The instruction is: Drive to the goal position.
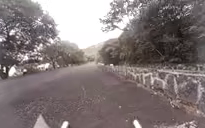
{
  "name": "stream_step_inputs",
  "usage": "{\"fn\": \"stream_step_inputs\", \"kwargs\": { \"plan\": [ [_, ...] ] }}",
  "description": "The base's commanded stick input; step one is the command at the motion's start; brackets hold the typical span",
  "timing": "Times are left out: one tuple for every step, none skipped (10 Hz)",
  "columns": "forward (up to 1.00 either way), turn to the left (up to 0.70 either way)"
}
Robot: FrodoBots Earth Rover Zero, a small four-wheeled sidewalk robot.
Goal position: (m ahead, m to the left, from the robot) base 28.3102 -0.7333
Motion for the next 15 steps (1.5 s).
{"fn": "stream_step_inputs", "kwargs": {
  "plan": [
    [0.5, 0.0],
    [0.5, 0.0],
    [0.5, 0.0],
    [0.5, -0.07],
    [0.5, -0.28],
    [0.5, -0.5],
    [0.5, -0.5],
    [0.5, -0.5],
    [0.5, -0.5],
    [0.5, -0.33],
    [0.5, -0.1],
    [0.5, 0.0],
    [0.5, 0.0],
    [0.5, 0.0],
    [0.5, 0.0]
  ]
}}
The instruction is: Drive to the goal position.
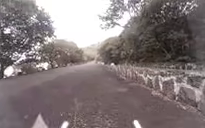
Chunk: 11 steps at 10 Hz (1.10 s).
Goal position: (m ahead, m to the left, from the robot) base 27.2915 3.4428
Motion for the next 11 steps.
{"fn": "stream_step_inputs", "kwargs": {
  "plan": [
    [0.5, 0.0],
    [0.5, 0.0],
    [0.5, 0.0],
    [0.5, 0.0],
    [0.5, 0.0],
    [0.5, 0.0],
    [0.5, 0.0],
    [0.5, 0.0],
    [0.5, 0.0],
    [0.5, 0.0],
    [0.5, 0.0]
  ]
}}
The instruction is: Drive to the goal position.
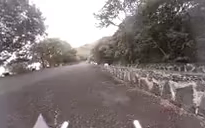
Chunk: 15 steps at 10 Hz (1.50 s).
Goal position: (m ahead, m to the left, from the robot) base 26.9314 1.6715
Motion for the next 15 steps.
{"fn": "stream_step_inputs", "kwargs": {
  "plan": [
    [0.5, 0.0],
    [0.5, 0.0],
    [0.5, 0.0],
    [0.5, 0.0],
    [0.5, 0.0],
    [0.5, 0.0],
    [0.5, 0.0],
    [0.5, 0.0],
    [0.5, 0.0],
    [0.5, 0.0],
    [0.5, 0.0],
    [0.5, 0.0],
    [0.5, 0.0],
    [0.5, 0.0],
    [0.5, 0.0]
  ]
}}
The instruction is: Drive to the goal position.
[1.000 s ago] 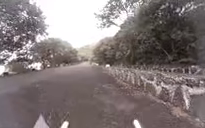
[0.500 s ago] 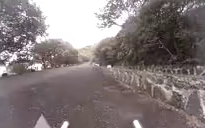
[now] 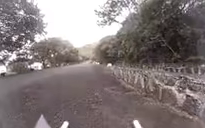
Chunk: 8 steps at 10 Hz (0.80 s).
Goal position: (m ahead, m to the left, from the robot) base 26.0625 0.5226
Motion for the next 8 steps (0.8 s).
{"fn": "stream_step_inputs", "kwargs": {
  "plan": [
    [0.5, 0.0],
    [0.5, 0.0],
    [0.5, 0.0],
    [0.5, 0.0],
    [0.5, 0.0],
    [0.5, 0.0],
    [0.5, 0.0],
    [0.5, 0.0]
  ]
}}
